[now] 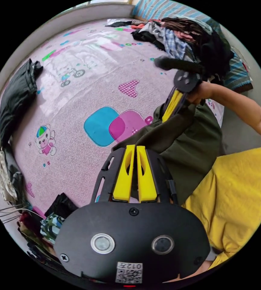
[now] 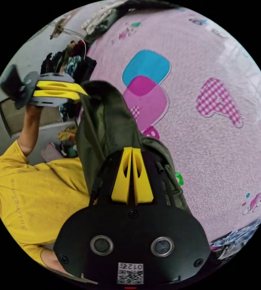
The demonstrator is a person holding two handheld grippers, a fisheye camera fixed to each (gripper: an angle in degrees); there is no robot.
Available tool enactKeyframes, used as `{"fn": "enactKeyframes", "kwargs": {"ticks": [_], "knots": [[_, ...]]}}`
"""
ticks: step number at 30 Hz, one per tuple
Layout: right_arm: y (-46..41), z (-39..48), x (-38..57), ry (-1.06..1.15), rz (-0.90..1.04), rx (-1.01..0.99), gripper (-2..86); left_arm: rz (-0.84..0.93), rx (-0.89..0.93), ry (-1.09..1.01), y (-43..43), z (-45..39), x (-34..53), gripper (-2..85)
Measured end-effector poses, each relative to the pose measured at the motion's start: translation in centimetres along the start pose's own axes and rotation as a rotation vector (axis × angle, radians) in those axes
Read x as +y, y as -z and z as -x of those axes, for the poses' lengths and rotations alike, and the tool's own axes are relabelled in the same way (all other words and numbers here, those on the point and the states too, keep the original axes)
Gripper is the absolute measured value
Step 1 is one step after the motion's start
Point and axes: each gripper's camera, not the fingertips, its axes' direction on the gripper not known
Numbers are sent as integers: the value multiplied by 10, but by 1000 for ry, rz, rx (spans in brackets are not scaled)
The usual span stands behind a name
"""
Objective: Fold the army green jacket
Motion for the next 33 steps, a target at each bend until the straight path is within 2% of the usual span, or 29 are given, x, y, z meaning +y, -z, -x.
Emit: {"fn": "enactKeyframes", "kwargs": {"ticks": [3, 5, 7, 12, 16, 19, 23, 28, 31, 33], "knots": [[34, -8, 44, -40, -260, -44, 10, 27, 87, 50, -24, 25, -8, -2], [44, -12, 71, -42, -309, -15, 20, 35, 127, 68, -34, 36, -9, -2], [45, -13, 94, -22, -279, 46, 39, 41, 155, 84, -45, 45, -10, -1], [10, -11, 126, 78, -65, 90, 95, 53, 163, 85, -62, 55, -13, -1], [-18, 0, 129, 132, 34, 159, 55, 66, 178, 95, -75, 62, -13, -1], [-15, 19, 142, 179, -25, 221, 32, 84, 181, 109, -86, 68, -10, -1], [-11, 10, 170, -34, -301, 272, 28, 79, 184, 137, -102, 74, -5, -1], [-69, 5, 173, -207, -314, 323, 38, 58, 216, 170, -119, 77, 5, 2], [-63, 5, 193, -281, -391, 227, 50, -28, 257, 179, -114, 78, 19, 6], [-45, 13, 229, -355, -524, 204, 34, -108, 284, 205, -104, 78, 33, 6]]}}
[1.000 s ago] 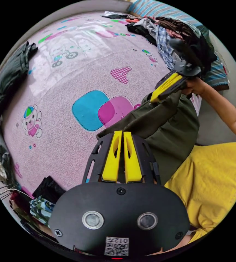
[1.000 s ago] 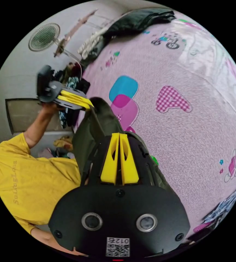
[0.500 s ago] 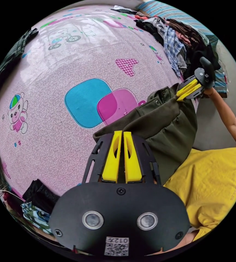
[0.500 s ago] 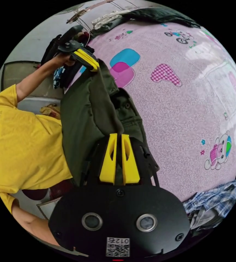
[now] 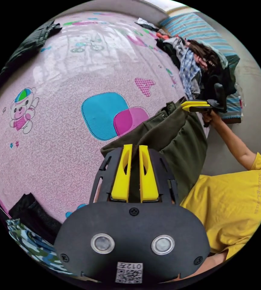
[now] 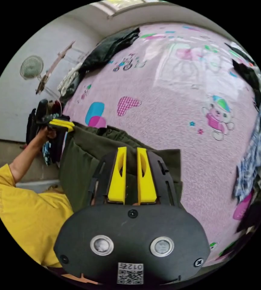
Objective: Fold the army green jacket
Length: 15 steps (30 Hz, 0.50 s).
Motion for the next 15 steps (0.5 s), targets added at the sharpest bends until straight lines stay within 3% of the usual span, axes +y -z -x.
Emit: {"fn": "enactKeyframes", "kwargs": {"ticks": [3, 7, 12, 15], "knots": [[52, -1, 48, -49, -150, 16, 21, -171, -112, 62, 29, -13, 33, 6], [71, 22, 111, -9, -169, 111, 9, -296, -233, -14, 42, -64, 79, 4], [1, 53, 150, 79, 29, 375, 0, -71, -429, -188, -40, -130, 91, 1], [-46, 48, 148, 105, 169, 552, 0, 40, -637, -123, -89, -125, 94, -1]]}}
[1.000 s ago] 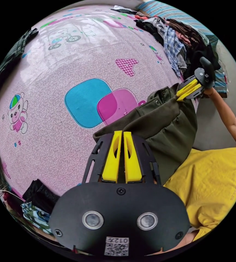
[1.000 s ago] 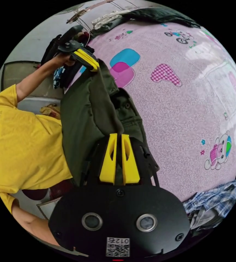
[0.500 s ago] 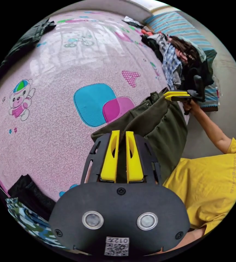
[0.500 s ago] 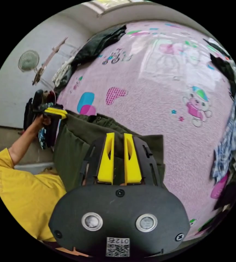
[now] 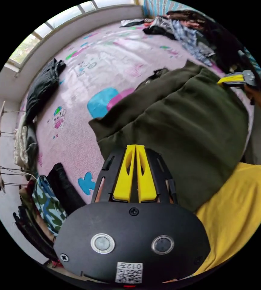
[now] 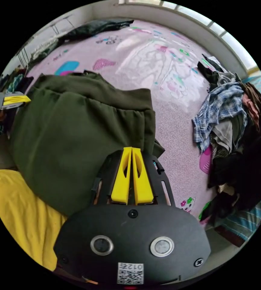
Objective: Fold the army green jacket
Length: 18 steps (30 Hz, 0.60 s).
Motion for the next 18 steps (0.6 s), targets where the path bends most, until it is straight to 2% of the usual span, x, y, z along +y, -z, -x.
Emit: {"fn": "enactKeyframes", "kwargs": {"ticks": [7, 11, 13, 15, 18], "knots": [[-27, -12, -8, -116, 83, -136, 2, 51, 397, 145, -59, 32, 15, -1], [-23, -31, 3, -154, 80, -255, 1, 36, 370, 90, -60, 26, 22, 1], [-6, -40, 19, -200, 12, -287, 0, 5, 273, 120, -43, 21, 33, 3], [28, -32, 47, -143, -106, -283, 0, -50, 192, 89, -21, 9, 44, 4], [54, 6, 74, -10, -190, -423, 0, -180, 379, -53, 15, -30, 54, 5]]}}
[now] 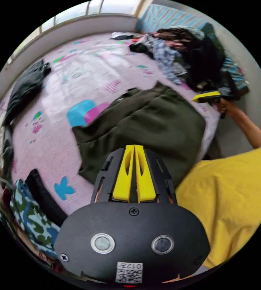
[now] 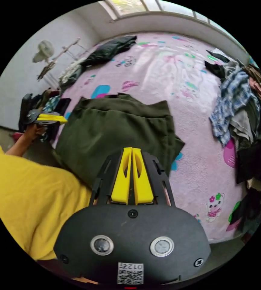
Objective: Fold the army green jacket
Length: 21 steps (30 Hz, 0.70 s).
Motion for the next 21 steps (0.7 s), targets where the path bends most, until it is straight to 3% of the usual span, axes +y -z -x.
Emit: {"fn": "enactKeyframes", "kwargs": {"ticks": [3, 7, 9, 15, 17, 21], "knots": [[-25, 49, 12, 140, 40, -84, 0, 40, 145, -219, -19, -61, -9, 4], [-81, 77, 11, 219, 176, 74, 0, 234, 19, -380, -82, -105, -9, 2], [-110, 71, 9, 214, 243, 147, -1, 299, -39, -355, -104, -97, -3, 1], [-104, 35, 8, 39, 214, -84, -1, 243, 276, -85, -117, -42, 19, 2], [-82, 31, 16, 9, 149, -101, -1, 220, 253, -89, -104, -41, 26, 3], [-30, 16, 53, -82, 47, 10, -1, 193, 32, -153, -61, -47, 61, 4]]}}
